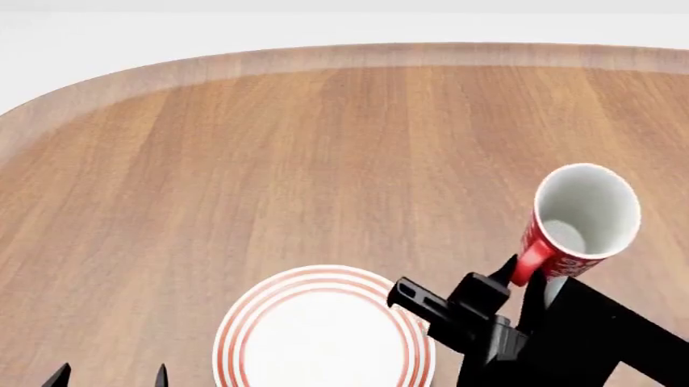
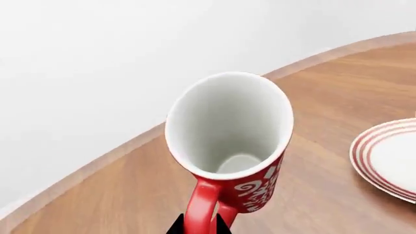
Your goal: Put the red mug on the left plate.
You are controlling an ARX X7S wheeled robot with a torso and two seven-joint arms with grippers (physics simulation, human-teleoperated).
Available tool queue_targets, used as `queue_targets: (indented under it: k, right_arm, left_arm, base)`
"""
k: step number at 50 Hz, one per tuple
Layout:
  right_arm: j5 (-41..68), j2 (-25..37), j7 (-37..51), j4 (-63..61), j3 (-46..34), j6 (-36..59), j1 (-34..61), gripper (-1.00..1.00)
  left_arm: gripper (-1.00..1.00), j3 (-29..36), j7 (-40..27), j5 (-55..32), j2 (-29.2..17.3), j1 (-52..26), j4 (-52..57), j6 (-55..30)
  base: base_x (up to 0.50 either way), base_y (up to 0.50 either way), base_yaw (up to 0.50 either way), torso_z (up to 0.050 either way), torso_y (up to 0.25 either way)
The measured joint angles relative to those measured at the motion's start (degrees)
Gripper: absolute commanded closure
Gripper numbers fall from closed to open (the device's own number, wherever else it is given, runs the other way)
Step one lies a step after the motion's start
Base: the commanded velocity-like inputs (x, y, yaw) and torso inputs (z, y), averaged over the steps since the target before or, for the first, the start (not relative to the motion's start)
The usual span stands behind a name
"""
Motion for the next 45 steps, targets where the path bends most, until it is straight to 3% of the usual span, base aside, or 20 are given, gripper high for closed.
queue_targets:
  k: [14,45]
  right_arm:
    - [-2.53,-0.18,-7.59,0.79,-9.67,-1.43,1.51,1.0]
    - [-9.85,-3.76,-24.56,22.71,-22.85,-11.84,6.32,1.0]
  left_arm:
    - [-1.0,0.29,-0.11,-0.34,-0.13,-0.38,-0.46,0.19]
    - [-1.0,1.0,-0.72,-0.87,-0.65,-0.38,-0.35,0.42]
  base:
    - [0.0,0.0,0.0,0.0,0.0]
    - [0.0,0.0,0.0,0.0,0.0]
